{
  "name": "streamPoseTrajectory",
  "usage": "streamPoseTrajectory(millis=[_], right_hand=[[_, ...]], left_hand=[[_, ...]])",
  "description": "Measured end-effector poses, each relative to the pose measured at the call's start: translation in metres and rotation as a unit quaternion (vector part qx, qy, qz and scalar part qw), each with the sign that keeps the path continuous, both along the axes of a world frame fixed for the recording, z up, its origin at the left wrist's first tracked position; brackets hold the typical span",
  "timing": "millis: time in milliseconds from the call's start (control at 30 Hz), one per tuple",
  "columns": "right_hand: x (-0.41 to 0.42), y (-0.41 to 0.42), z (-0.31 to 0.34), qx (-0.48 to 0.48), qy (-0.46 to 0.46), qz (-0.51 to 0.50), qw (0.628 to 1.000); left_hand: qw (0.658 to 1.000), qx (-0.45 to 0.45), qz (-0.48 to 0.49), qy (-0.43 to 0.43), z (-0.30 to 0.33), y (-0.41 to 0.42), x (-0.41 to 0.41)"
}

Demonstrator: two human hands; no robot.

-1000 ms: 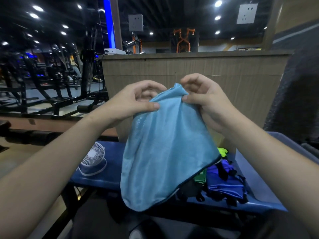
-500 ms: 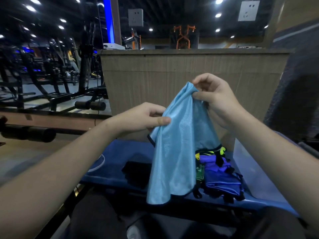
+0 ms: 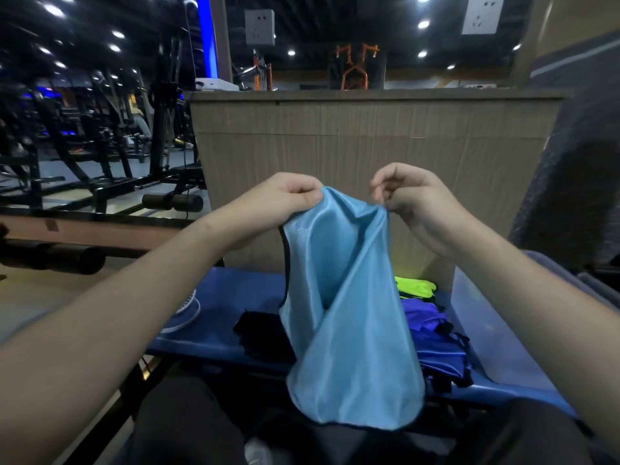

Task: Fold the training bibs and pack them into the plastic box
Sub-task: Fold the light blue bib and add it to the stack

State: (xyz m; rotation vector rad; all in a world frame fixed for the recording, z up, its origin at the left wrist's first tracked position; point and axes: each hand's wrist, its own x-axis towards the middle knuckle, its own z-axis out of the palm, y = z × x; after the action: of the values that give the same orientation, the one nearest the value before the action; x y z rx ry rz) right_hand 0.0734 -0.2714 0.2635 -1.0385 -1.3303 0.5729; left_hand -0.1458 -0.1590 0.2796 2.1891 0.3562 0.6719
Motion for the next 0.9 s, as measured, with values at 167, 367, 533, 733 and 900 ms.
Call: streamPoseTrajectory(millis=[167, 367, 533, 733, 900], right_hand=[[-0.015, -0.003, -0.005, -0.054, -0.119, 0.050, 0.990], [-0.033, -0.002, -0.010, -0.102, -0.171, 0.029, 0.980], [-0.038, 0.004, -0.016, -0.112, -0.164, -0.005, 0.980], [-0.035, 0.005, -0.017, -0.072, -0.136, -0.002, 0.988], [-0.024, 0.003, -0.014, -0.067, -0.081, 0.018, 0.994]], left_hand=[[0.995, 0.091, 0.009, 0.036, 0.005, -0.011, 0.014], [0.995, 0.099, 0.006, 0.014, 0.005, -0.013, 0.022], [0.999, 0.039, -0.026, 0.010, -0.011, 0.002, 0.018], [0.990, -0.048, -0.057, 0.116, -0.060, 0.001, 0.016], [0.968, -0.066, -0.076, 0.228, -0.080, 0.008, 0.011]])
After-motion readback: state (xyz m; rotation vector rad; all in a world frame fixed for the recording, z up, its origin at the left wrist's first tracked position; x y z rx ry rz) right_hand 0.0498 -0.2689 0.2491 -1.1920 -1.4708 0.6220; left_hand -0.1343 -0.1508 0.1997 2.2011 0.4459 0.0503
